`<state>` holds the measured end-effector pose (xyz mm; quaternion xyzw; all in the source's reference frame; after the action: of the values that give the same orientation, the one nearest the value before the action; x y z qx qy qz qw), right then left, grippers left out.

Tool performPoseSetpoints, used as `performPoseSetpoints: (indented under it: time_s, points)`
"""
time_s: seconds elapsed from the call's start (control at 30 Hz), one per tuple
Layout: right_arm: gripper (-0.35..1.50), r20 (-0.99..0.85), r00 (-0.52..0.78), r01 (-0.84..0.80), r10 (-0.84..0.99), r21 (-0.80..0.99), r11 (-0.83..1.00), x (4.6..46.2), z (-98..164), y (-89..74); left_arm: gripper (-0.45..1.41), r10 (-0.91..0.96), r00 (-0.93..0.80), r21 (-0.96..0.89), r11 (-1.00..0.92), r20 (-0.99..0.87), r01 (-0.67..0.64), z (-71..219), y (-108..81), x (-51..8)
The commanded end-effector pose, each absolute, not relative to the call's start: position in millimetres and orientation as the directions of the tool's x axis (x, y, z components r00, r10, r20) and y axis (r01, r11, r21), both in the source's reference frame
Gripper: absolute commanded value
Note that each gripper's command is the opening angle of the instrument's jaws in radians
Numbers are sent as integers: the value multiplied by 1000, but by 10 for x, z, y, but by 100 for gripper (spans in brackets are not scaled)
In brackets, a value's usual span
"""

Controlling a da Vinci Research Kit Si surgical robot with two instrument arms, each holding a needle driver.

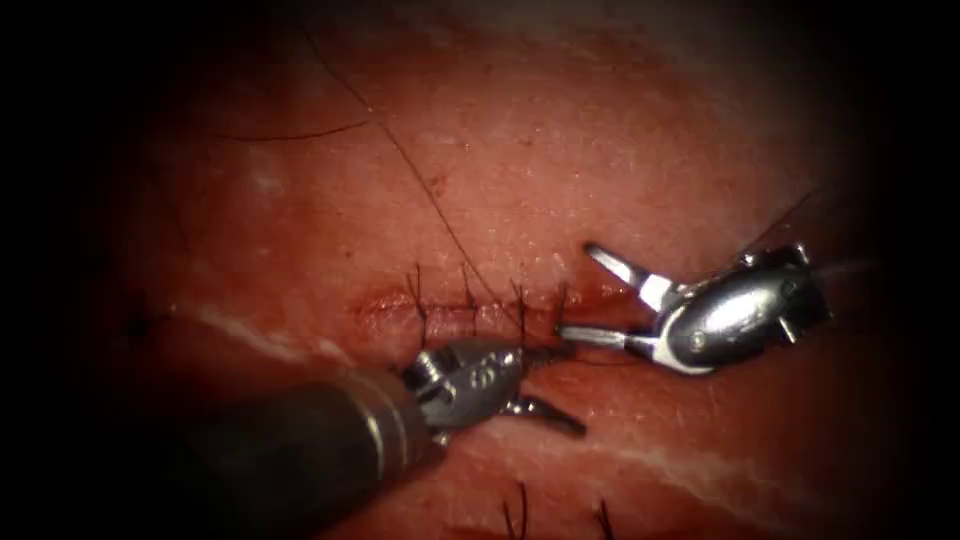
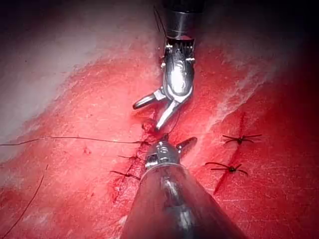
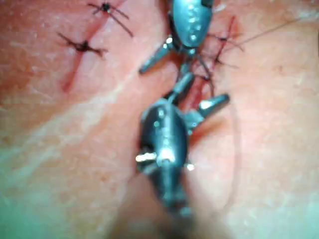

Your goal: Wound Closure

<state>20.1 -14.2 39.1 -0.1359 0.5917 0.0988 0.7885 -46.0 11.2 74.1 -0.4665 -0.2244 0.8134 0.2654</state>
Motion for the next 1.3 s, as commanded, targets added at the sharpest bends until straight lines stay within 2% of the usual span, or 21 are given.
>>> performPoseSetpoints:
  time_s: [0.03,0.07,0.13,0.17,0.2,0.23,0.27,0.47,0.87,1.3]
  points:
    - [101,-955,297,-301,-16,-109,947,213,396,-151,37,642,-424,-615,-757,-639,-219,747,106,-466]
    - [98,-952,306,-299,-20,-116,947,215,396,-151,37,642,-424,-615,-757,-639,-219,747,105,-465]
    - [80,-940,336,-273,-56,-153,950,221,398,-150,37,641,-426,-615,-757,-638,-218,747,105,-465]
    - [80,-940,336,-273,-56,-153,950,221,398,-150,37,641,-426,-615,-757,-638,-218,747,105,-465]
    - [59,-934,349,-259,-71,-169,951,222,399,-149,37,641,-426,-615,-757,-638,-218,747,105,-465]
    - [26,-929,362,-241,-81,-177,954,221,399,-149,37,641,-426,-615,-758,-638,-218,747,105,-465]
    - [-31,-918,387,-204,-91,-181,962,218,400,-148,37,641,-426,-615,-757,-638,-218,747,105,-465]
    - [-35,-910,391,-158,-139,-216,964,204,399,-146,37,651,-420,-619,-750,-632,-231,739,120,-465]
    - [-35,-946,272,-20,-174,-186,982,195,403,-104,37,652,-420,-614,-751,-632,-242,742,123,-464]
    - [-35,-961,207,86,-181,-167,982,195,405,-89,37,648,-441,-605,-754,-622,-255,785,113,-460]
